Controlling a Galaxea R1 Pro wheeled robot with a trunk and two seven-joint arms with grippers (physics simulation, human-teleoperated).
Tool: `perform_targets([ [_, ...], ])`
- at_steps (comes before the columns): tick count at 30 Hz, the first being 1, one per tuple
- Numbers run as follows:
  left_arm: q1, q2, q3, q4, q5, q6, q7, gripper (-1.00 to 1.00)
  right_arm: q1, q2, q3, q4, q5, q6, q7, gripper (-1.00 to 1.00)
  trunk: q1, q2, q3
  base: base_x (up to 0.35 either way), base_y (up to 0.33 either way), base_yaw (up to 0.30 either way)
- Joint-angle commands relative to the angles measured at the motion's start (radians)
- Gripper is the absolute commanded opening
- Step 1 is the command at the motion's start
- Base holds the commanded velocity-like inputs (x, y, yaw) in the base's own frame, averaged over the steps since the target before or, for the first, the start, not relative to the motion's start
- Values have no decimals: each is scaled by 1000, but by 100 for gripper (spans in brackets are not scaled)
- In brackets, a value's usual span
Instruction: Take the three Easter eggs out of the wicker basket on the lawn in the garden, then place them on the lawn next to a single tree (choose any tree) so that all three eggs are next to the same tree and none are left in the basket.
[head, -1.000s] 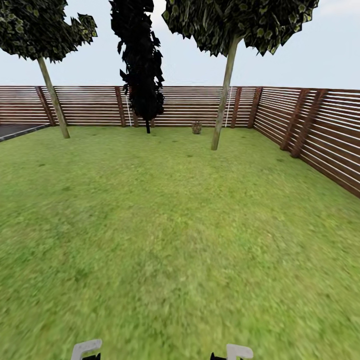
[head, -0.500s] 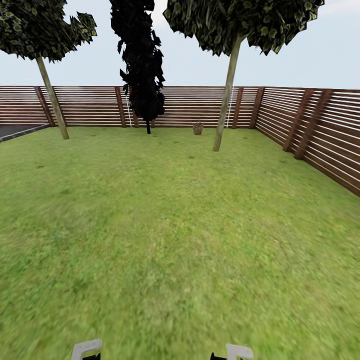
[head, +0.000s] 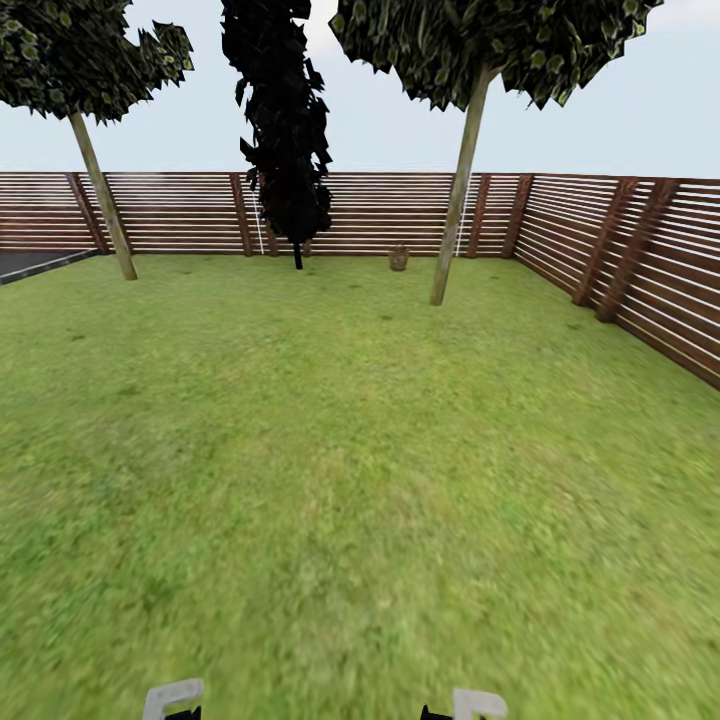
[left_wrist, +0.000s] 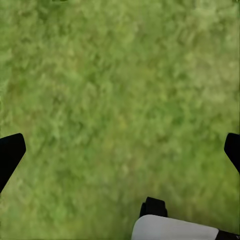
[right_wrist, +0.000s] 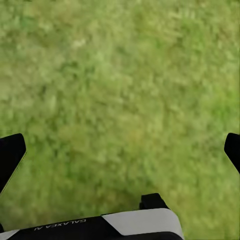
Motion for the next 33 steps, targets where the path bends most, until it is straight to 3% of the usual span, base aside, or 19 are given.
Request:
perform_targets([
  [1,-1,0,3,1,-1,-4,1,100,-1,0,3,1,-5,-4,-4,100,1,-2,-2,244,109,0],
  [33,-1,0,3,1,-1,-4,0,100,-1,0,3,1,-4,-7,-3,100,1,-2,-2,244,109,0],
])
